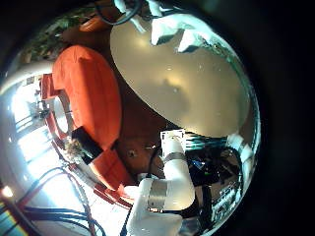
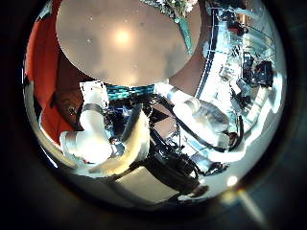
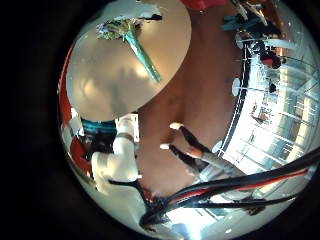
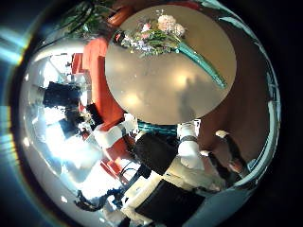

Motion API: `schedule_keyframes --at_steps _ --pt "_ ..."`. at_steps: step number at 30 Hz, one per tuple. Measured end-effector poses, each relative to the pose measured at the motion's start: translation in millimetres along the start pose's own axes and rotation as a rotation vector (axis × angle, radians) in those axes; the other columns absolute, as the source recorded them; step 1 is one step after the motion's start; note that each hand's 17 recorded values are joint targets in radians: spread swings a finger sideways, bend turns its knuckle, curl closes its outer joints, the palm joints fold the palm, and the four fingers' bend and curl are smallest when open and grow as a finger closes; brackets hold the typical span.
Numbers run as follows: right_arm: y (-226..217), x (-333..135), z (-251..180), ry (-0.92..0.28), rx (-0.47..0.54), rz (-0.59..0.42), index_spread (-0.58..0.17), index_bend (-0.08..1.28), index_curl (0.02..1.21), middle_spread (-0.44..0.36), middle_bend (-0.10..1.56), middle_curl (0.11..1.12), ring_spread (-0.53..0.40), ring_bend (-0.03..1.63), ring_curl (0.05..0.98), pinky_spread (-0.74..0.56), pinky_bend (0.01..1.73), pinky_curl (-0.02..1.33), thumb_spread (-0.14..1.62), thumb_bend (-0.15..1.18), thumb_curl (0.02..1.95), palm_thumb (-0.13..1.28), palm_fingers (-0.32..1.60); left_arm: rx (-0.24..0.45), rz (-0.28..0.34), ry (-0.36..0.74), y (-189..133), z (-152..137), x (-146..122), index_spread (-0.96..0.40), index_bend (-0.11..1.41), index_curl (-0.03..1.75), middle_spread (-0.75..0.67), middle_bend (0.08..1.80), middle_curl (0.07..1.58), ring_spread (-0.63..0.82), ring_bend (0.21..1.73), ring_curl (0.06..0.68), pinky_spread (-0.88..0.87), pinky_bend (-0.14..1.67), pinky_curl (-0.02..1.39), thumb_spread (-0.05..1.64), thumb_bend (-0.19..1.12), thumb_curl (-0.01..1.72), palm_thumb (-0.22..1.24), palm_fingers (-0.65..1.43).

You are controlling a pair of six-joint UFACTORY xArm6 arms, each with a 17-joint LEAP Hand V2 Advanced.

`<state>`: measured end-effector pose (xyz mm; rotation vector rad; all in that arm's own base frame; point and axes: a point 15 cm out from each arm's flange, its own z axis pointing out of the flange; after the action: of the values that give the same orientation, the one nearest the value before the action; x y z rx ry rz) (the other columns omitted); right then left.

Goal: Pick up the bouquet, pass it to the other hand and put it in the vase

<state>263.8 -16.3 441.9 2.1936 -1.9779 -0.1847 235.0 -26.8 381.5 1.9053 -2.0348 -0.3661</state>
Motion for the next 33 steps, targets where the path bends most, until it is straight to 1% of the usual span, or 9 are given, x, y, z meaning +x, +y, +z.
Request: schedule_keyframes --at_steps 4,8,16,21,23,26,29,30,33 --pt "-2.1 1.8 3.8 0.001 -0.021 0.001 -0.364 0.15 0.27 -0.078 0.4 0.43 -0.12 0.83 0.298 0.27 0.67 0.12 1.12 -0.02 0.3 0.27 0.44 -0.004 -0.019 0.002 1.7 0.7 -1.3 0.03 0.16 0.31 0.35 0.2 0.35 0.48 0.6 0.176 0.49 0.35 0.31 1.18 -0.02 0.31 0.32 0.12" --pt "0.2 2.5 3.1 0.004 -0.022 -0.01 -0.365 0.15 0.27 -0.086 0.43 0.44 -0.154 0.88 0.316 0.24 0.69 0.12 1.13 -0.02 0.3 0.27 0.43 -0.005 -0.016 0.001 2.2 0.4 -0.5 0.02 0.16 0.31 0.35 0.2 0.35 0.48 0.59 0.177 0.49 0.35 0.31 1.18 -0.02 0.31 0.32 0.12" --pt "5.7 31.4 6.0 -0.018 -0.026 0.029 -0.353 0.17 0.27 -0.103 0.47 0.45 -0.182 0.93 0.327 0.19 0.74 0.1 1.13 -0.02 0.29 0.26 0.45 -0.012 0.037 -0.028 2.9 2.6 11.1 0.02 0.16 0.31 0.35 0.2 0.35 0.48 0.59 0.179 0.49 0.35 0.32 1.19 -0.02 0.31 0.33 0.12" --pt "1.7 66.1 22.6 -0.071 -0.07 0.113 -0.338 0.16 0.28 -0.102 0.48 0.45 -0.174 0.95 0.331 0.16 0.81 0.1 1.13 -0.02 0.29 0.26 0.45 -0.027 0.115 -0.087 4.4 5.4 10.3 0.01 0.17 0.31 0.35 0.2 0.36 0.48 0.59 0.179 0.48 0.34 0.32 1.19 -0.02 0.31 0.33 0.13" --pt "-3.9 80.3 32.2 -0.089 -0.09 0.141 -0.314 0.13 0.27 -0.085 0.47 0.45 -0.17 0.98 0.339 0.15 0.85 0.1 1.11 -0.02 0.3 0.26 0.4 -0.049 0.174 -0.112 0.0 5.8 10.5 0.01 0.17 0.31 0.35 0.2 0.36 0.48 0.59 0.179 0.48 0.34 0.32 1.19 -0.02 0.31 0.33 0.13" --pt "-10.0 101.4 55.8 -0.138 -0.164 0.157 -0.273 0.12 0.26 -0.049 0.45 0.44 -0.14 0.99 0.344 0.16 0.94 0.12 1.08 -0.02 0.3 0.27 0.32 -0.058 0.214 -0.129 -6.1 4.0 8.5 0.01 0.17 0.31 0.35 0.2 0.36 0.48 0.58 0.179 0.48 0.34 0.32 1.19 -0.02 0.31 0.33 0.13" --pt "-16.9 119.8 75.1 -0.171 -0.203 0.201 -0.252 0.14 0.25 -0.037 0.46 0.44 -0.125 0.99 0.34 0.16 0.97 0.11 1.07 -0.02 0.31 0.28 0.3 -0.043 0.258 -0.128 -11.1 2.4 9.2 0.01 0.17 0.32 0.35 0.19 0.35 0.49 0.58 0.178 0.49 0.34 0.32 1.19 -0.02 0.31 0.33 0.13" --pt "-22.5 124.9 81.0 -0.175 -0.205 0.211 -0.246 0.15 0.25 -0.035 0.47 0.45 -0.122 1.0 0.339 0.16 0.97 0.11 1.07 -0.02 0.31 0.29 0.3 -0.029 0.284 -0.128 -14.5 2.2 10.0 0.01 0.17 0.32 0.35 0.19 0.35 0.49 0.58 0.178 0.49 0.34 0.32 1.19 -0.02 0.31 0.33 0.13" --pt "-41.6 134.0 92.4 -0.183 -0.177 0.225 -0.229 0.16 0.26 -0.052 0.51 0.46 -0.14 1.02 0.342 0.15 0.97 0.1 1.06 -0.02 0.32 0.32 0.32 -0.013 0.32 -0.124 -16.8 3.2 12.8 0.01 0.17 0.32 0.35 0.19 0.35 0.49 0.58 0.179 0.49 0.33 0.32 1.19 -0.02 0.31 0.33 0.13"
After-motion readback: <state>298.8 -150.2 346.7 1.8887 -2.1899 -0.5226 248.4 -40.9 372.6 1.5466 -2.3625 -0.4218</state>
